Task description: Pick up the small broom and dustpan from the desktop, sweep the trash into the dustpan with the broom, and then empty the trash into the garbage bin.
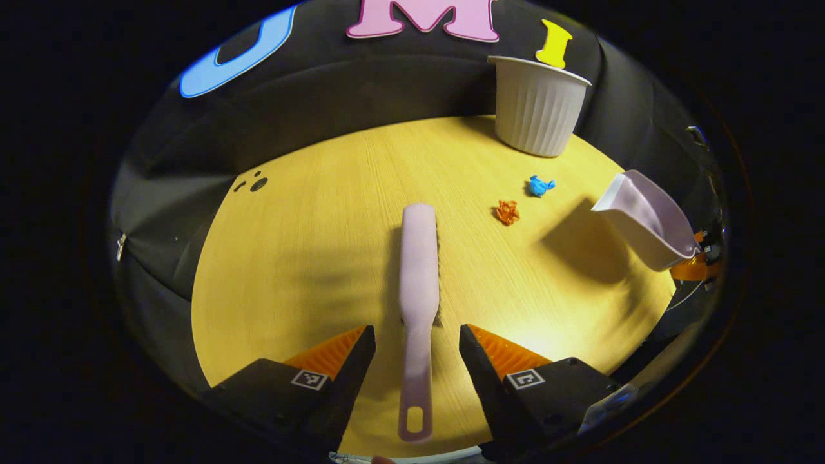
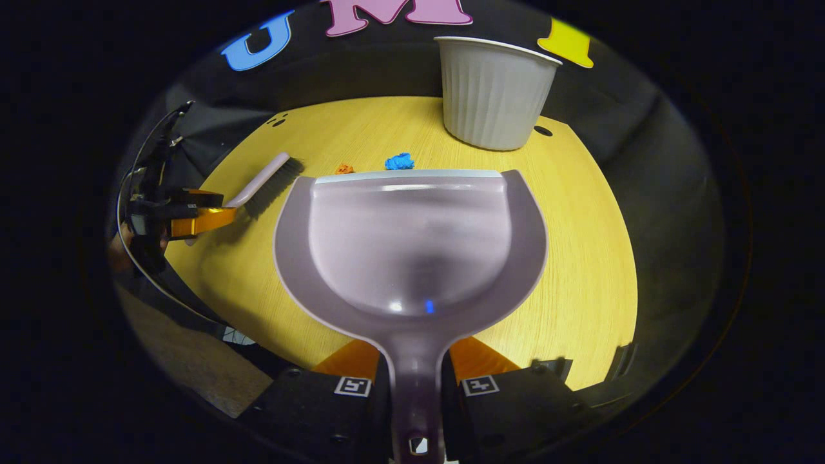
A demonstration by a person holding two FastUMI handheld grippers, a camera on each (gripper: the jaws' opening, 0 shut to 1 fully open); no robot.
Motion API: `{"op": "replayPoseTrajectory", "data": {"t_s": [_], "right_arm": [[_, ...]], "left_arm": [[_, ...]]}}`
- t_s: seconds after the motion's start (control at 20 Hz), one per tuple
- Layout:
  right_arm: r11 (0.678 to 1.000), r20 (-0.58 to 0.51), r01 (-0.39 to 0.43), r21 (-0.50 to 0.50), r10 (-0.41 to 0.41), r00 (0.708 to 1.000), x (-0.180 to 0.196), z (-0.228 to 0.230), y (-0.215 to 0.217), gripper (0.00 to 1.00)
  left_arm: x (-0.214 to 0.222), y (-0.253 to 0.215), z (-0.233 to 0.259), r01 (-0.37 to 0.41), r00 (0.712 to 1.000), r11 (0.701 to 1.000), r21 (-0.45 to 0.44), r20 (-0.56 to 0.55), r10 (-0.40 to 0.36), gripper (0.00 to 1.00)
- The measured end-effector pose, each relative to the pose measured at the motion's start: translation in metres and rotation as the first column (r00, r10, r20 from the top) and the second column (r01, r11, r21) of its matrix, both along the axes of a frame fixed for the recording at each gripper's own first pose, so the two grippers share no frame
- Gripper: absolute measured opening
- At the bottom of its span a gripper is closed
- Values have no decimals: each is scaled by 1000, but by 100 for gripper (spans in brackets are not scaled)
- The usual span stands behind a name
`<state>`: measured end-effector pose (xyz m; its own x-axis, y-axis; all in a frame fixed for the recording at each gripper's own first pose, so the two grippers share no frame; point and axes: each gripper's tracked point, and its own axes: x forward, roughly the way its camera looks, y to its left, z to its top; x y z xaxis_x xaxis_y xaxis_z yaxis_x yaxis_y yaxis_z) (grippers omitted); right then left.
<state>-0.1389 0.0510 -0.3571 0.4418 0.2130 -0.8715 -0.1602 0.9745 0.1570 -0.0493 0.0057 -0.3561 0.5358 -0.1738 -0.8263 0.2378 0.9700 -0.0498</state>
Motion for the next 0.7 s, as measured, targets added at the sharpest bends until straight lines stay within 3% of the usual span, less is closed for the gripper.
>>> {"op": "replayPoseTrajectory", "data": {"t_s": [0.35, 0.5, 0.65, 0.7], "right_arm": [[1000, -10, 25, -9, -25, 1000, -14, 4, -6, 36], [1000, -6, -19, -20, 19, 1000, -16, 8, -3, 36], [995, -7, -97, -39, 96, 995, -13, 11, 2, 36], [990, -17, -131, -49, 130, 991, -12, 11, 3, 31]], "left_arm": [[7, -7, -35, 27, 996, 1000, 6, -91, -26, 79], [11, -13, -43, 22, 995, 999, -28, -98, -25, 60], [21, -13, -44, 19, 996, 999, -32, -81, -21, 49], [24, -8, -42, 16, 997, 1000, -12, -74, -17, 36]]}}
